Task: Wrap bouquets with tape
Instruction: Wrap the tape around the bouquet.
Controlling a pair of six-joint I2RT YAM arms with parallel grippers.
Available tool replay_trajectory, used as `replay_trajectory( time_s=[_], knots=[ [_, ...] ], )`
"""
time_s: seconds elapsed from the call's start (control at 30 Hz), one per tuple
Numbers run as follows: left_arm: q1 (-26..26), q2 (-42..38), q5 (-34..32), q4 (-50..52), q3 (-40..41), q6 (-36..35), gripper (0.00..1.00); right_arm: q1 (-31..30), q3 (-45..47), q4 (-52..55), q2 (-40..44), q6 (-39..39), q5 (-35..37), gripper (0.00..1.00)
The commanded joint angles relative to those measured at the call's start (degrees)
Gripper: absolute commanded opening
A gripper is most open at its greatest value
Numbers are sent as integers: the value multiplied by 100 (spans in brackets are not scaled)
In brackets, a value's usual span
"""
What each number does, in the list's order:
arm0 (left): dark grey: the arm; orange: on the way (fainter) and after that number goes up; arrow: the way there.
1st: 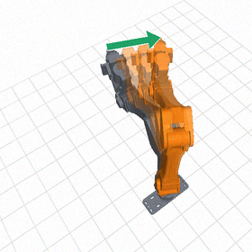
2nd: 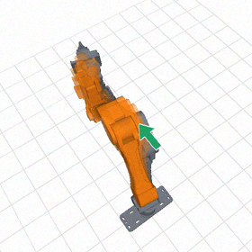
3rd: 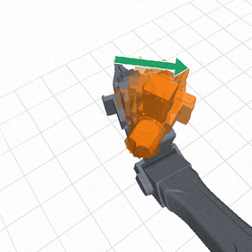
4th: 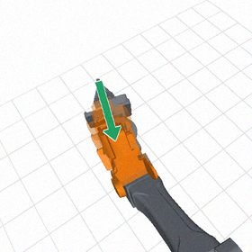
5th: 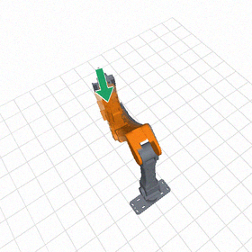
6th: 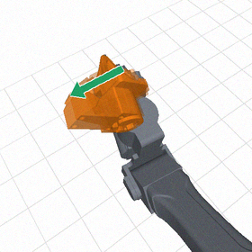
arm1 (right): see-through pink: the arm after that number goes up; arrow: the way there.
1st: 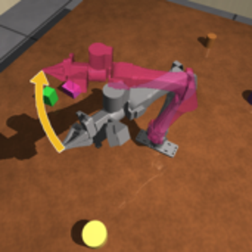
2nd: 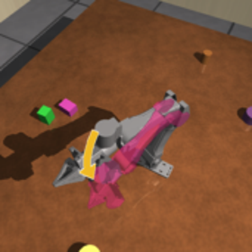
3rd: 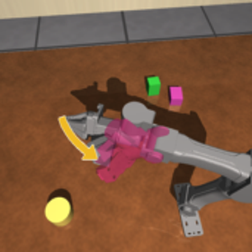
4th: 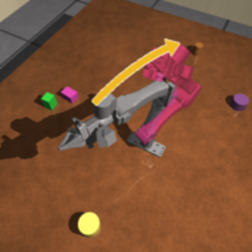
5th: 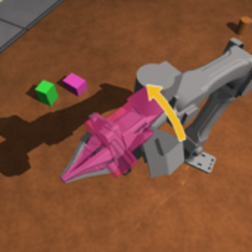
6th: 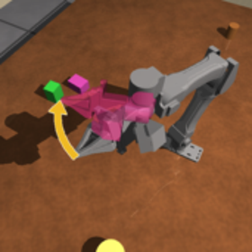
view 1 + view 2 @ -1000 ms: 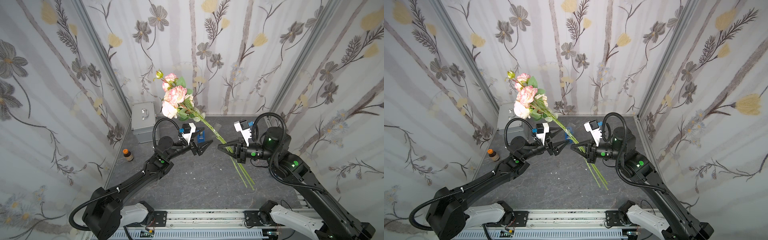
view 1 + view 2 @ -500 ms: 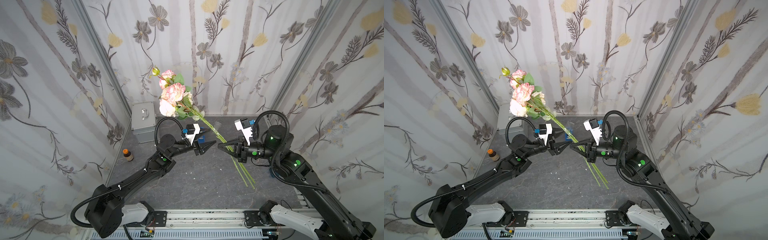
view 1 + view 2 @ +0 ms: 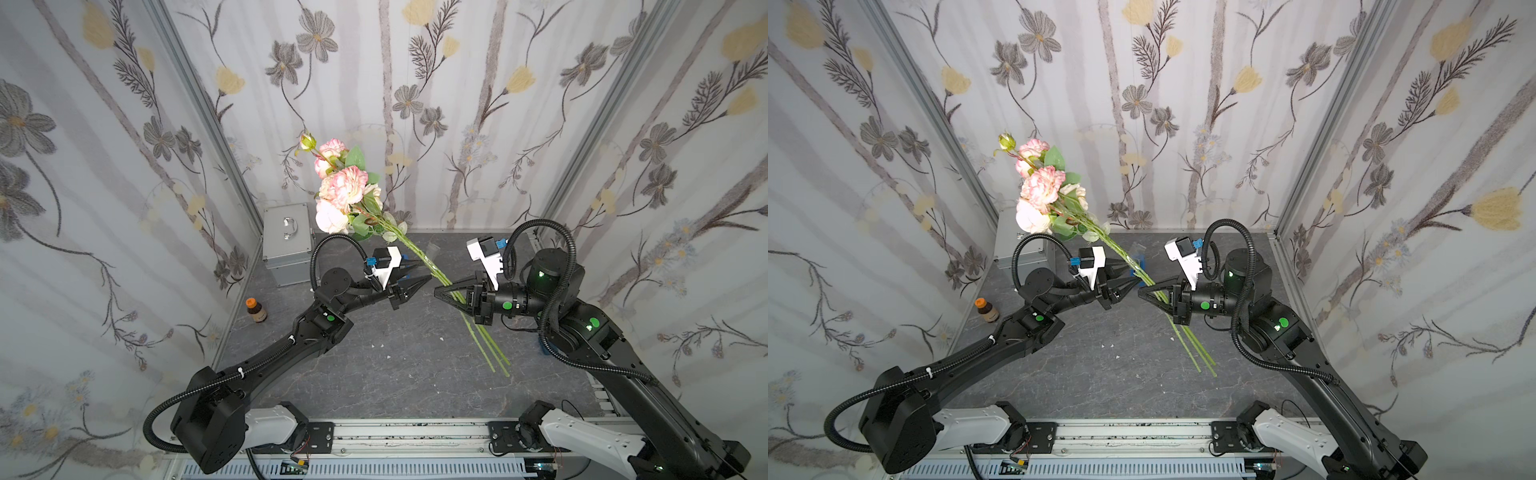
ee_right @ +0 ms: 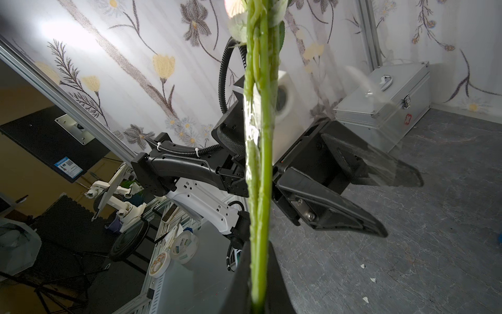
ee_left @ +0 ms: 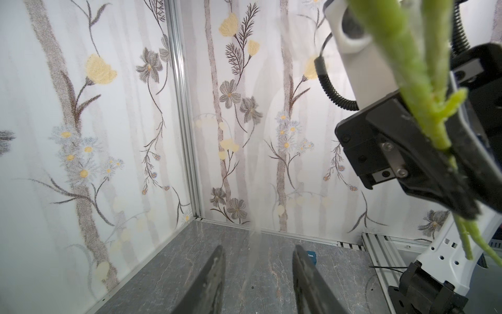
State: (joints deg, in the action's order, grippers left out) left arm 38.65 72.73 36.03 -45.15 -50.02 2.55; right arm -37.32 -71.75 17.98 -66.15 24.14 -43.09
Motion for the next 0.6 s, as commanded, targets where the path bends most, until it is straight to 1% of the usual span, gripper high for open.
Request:
replay_trajectory(
  time_s=[0.0, 0.03, 0.13, 0.33, 0.57],
  knots=[
    [7, -31, 33, -48, -20, -44, 32, -7, -24, -92, -30, -103, 116, 0],
    [15, -25, 44, 66, -64, -40, 22, -5, -28, -86, -30, -100, 171, 0],
    [56, -187, 79, 243, -114, -94, 0, -1, -158, 18, -17, -112, 504, 0],
    [64, -420, -118, 506, 215, -295, 0, 14, -235, 148, 106, -265, 1449, 0],
    [64, -854, -234, 1165, 649, -542, 0, 80, -208, 355, -21, -523, 2584, 0]
  ],
)
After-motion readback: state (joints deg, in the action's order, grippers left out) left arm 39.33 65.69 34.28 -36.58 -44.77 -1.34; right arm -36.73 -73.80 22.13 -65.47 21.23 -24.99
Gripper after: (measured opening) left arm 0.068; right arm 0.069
